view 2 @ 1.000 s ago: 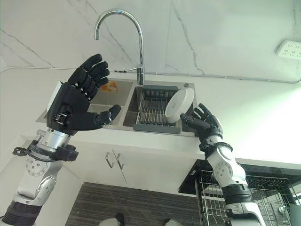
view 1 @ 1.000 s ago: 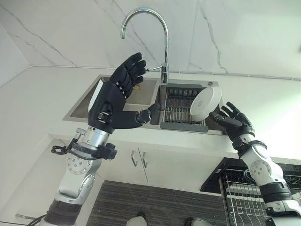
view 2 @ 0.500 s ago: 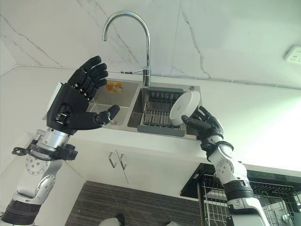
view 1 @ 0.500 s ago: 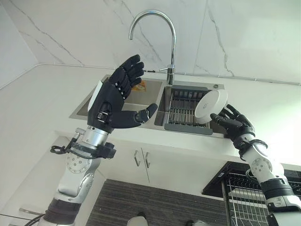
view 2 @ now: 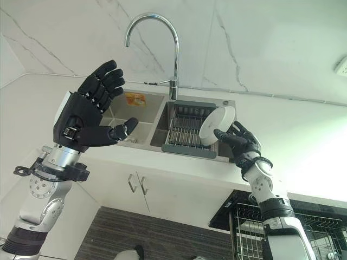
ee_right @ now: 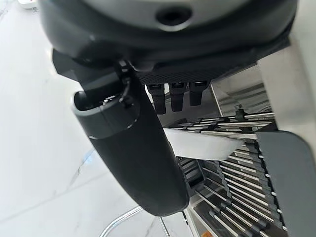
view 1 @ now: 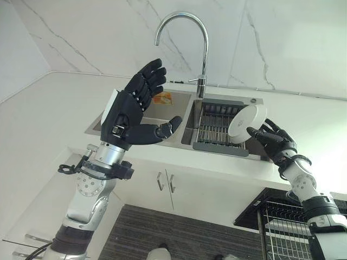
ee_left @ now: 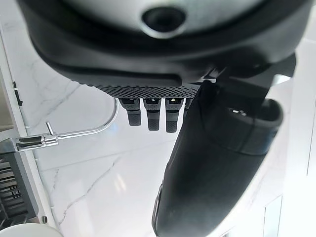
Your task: Place the dishes in the dishwasher.
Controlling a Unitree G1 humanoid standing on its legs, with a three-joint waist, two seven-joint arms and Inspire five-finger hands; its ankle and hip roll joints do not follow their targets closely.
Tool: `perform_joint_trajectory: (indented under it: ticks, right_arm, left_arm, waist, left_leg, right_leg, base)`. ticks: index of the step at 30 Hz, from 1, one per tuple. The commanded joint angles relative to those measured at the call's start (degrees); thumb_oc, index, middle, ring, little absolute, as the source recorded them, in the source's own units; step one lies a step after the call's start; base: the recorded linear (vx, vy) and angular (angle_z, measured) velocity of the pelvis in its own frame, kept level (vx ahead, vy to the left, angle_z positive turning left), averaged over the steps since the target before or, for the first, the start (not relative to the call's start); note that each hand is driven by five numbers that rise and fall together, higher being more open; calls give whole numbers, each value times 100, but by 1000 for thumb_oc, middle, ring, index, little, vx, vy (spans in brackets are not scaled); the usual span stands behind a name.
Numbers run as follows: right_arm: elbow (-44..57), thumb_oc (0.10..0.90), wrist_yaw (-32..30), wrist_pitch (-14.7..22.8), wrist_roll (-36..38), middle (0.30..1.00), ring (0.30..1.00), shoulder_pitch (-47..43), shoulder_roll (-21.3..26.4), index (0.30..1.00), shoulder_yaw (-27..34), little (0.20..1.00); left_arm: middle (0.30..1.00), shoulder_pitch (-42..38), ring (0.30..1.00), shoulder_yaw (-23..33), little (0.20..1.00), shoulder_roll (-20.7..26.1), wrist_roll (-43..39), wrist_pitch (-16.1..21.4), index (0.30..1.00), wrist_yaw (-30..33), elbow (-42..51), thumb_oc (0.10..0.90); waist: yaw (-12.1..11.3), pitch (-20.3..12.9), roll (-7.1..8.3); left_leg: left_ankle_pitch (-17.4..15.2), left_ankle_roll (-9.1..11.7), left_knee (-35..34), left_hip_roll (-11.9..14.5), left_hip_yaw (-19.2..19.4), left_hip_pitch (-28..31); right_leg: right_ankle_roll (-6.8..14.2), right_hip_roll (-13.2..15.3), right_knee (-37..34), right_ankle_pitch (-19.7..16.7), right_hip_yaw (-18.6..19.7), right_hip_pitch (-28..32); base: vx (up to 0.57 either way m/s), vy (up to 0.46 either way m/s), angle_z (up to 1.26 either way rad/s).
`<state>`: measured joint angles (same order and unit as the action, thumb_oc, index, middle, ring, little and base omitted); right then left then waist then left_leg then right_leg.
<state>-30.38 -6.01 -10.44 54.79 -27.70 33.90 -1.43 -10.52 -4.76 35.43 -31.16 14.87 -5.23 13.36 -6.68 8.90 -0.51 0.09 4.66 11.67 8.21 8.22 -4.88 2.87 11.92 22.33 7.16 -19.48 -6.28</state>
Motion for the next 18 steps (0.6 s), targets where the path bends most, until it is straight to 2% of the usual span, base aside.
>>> perform_joint_trajectory:
  ticks: [1, 18]
  right_arm:
    - [73, 800, 180, 386, 376, 900, 900, -951, 409, 900, 31, 900]
    - [-719, 800, 363, 31, 717, 900, 900, -1519, 472, 900, -296, 900]
  left_arm:
    - [900, -608, 900, 51, 900, 213, -261, 380, 900, 171, 193, 800]
    - [900, -683, 900, -82, 900, 319, -453, 235, 900, 111, 107, 800]
  waist:
    - [-3, -374, 147]
    - [-157, -410, 149]
  left_leg:
    - [-1369, 79, 552, -92, -131, 188]
    - [-1333, 71, 552, -144, -221, 178]
  right_leg:
    - [341, -89, -514, 701, -61, 713]
    - [325, -52, -514, 725, -148, 778]
  base:
    - [13, 6, 6]
    - [12, 6, 4]
